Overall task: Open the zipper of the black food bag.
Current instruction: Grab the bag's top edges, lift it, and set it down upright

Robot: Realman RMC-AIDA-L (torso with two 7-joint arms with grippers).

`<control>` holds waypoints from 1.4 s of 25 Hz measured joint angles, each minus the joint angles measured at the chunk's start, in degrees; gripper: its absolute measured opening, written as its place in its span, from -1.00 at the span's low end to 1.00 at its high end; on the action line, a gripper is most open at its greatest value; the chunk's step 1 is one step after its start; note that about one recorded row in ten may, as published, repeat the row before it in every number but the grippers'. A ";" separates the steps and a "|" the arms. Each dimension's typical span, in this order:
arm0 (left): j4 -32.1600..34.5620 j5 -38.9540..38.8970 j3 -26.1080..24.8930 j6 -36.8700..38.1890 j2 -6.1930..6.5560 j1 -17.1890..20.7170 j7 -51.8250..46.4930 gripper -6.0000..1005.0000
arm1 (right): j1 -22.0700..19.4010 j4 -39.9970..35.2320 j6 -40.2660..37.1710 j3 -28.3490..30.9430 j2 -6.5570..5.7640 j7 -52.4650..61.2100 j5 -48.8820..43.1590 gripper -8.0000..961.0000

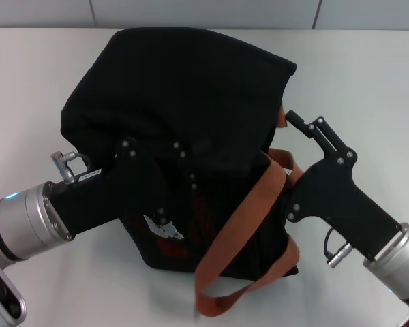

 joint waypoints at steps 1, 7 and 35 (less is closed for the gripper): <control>0.00 0.00 0.00 -0.01 0.00 -0.02 0.00 -0.81 | -0.38 0.06 0.00 0.03 0.00 -0.12 -0.07 0.74; 0.00 -0.01 -0.01 -0.09 0.00 -0.16 0.00 -0.81 | -2.72 -0.31 -1.49 -0.77 0.00 -0.13 -0.88 0.74; -2.02 -0.20 -1.23 -1.13 0.00 -1.71 -1.23 -0.81 | -2.29 -0.25 -1.36 6.73 0.00 -0.69 -2.91 0.63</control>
